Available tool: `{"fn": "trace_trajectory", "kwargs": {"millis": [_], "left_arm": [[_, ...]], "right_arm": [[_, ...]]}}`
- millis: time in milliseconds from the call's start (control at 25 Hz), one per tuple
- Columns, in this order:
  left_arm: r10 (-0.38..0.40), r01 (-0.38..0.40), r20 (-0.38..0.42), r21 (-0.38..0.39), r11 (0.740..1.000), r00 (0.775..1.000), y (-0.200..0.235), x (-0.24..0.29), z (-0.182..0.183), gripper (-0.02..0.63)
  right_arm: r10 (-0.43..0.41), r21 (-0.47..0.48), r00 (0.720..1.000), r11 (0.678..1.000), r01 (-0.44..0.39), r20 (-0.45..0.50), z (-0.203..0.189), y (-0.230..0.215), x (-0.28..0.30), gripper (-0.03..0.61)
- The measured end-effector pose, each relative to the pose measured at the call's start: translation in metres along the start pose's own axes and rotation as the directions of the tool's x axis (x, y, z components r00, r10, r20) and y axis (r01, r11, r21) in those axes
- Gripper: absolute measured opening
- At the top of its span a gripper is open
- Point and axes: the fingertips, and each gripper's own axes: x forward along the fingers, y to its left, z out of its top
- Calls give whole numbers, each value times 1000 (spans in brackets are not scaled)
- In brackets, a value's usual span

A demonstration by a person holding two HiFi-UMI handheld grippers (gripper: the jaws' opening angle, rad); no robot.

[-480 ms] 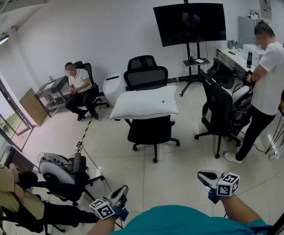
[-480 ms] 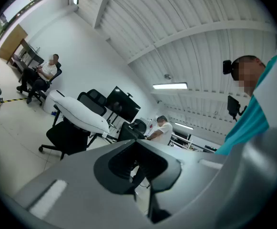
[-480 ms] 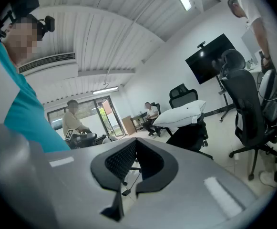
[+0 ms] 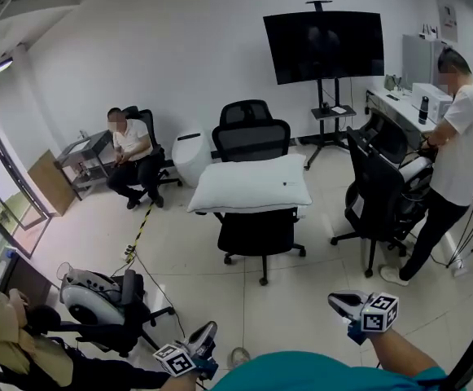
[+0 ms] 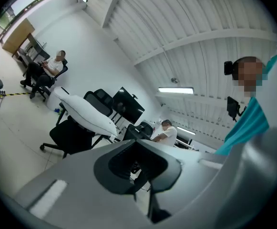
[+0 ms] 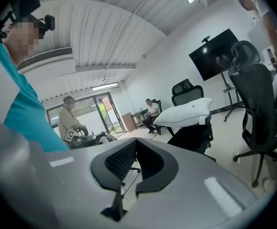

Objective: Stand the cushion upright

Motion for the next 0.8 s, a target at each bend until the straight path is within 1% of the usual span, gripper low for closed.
{"fn": "trace_trajectory", "kwargs": {"millis": [120,240,360,480,640,720,800], "left_arm": [[-36,36,-5,-7,999,999,50,14,28,11],[-80,79,-29,-15,997,996,94,28,67,11],[-127,129,-78,26,991,989,134,38,110,11],[-146,151,-100,48,987,984,174,55,148,11],[-150,153,-108,22,988,983,211,86,172,11],[-142,145,-127,14,989,982,228,103,178,11],[-132,134,-141,6,991,981,244,128,186,11]], "right_arm": [[-33,-33,999,999,33,-2,21,-8,50,3],[-88,-20,995,996,89,41,50,-14,96,3],[-129,-24,988,991,132,87,75,-14,143,3],[-151,-30,985,988,154,89,94,-22,190,3],[-152,-23,987,988,153,48,101,-46,233,5],[-162,1,986,987,162,48,104,-68,247,20],[-180,19,982,984,179,54,113,-100,258,29]]}}
